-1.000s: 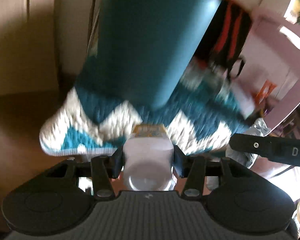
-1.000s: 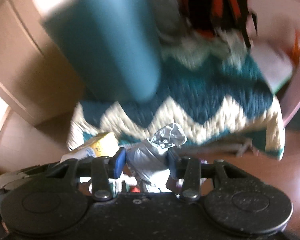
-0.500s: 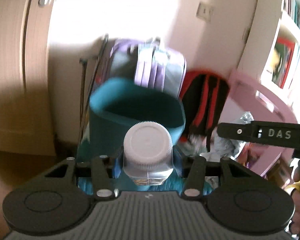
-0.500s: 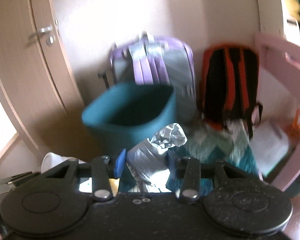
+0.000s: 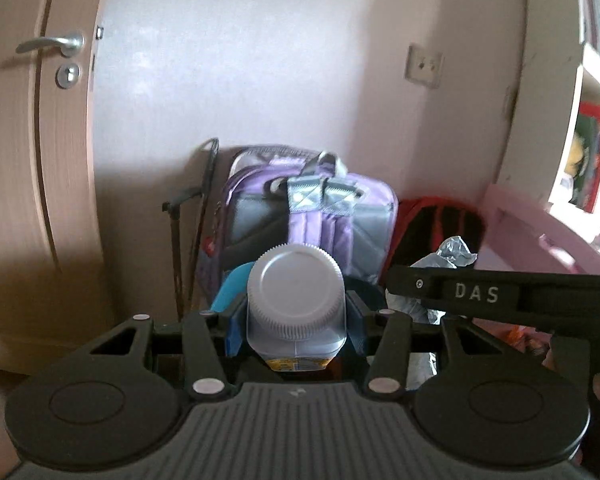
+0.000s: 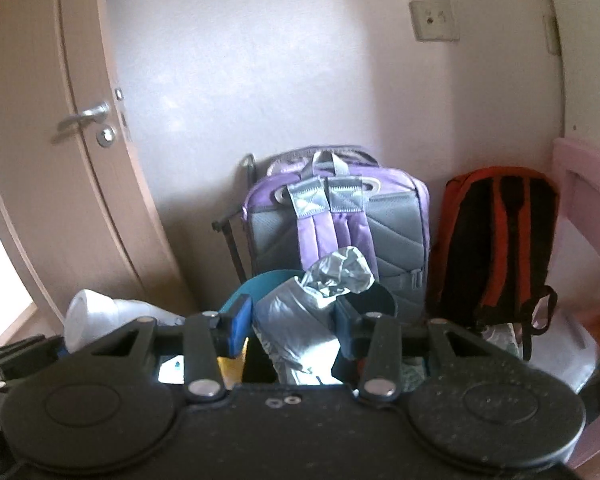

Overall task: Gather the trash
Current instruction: 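Lift bottle and foil over the teal wastebasket and open both tools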

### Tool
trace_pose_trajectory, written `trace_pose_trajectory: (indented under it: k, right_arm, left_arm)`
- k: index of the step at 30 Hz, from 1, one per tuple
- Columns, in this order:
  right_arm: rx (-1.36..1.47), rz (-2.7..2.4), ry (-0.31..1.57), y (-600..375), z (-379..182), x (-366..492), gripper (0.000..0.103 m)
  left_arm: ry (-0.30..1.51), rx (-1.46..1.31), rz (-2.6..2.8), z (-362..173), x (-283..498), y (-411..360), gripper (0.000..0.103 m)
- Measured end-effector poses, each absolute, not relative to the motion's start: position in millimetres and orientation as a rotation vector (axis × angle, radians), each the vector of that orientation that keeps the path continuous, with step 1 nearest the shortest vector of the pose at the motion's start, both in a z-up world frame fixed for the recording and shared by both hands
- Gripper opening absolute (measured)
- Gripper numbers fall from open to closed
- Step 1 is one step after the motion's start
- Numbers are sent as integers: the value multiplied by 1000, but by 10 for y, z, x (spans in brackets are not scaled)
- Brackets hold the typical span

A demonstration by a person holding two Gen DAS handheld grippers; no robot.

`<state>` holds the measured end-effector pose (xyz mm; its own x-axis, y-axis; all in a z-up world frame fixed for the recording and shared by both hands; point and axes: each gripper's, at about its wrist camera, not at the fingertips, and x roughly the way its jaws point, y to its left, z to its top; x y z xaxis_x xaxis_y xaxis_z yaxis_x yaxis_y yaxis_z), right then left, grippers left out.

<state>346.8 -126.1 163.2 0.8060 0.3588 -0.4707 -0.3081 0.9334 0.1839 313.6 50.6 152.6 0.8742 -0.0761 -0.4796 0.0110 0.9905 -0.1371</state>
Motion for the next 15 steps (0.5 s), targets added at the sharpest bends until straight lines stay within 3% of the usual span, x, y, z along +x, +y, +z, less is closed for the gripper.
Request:
trace_pose_trajectory:
  k: [6, 15]
  right_arm:
    - [127, 358, 686, -1070, 1252, 3943, 42]
    - [85, 363, 741, -846, 821, 4291, 42]
  left_arm:
    - [584, -92, -28, 1261, 3543, 573, 49]
    - [699, -68, -38, 806, 3969, 566, 49]
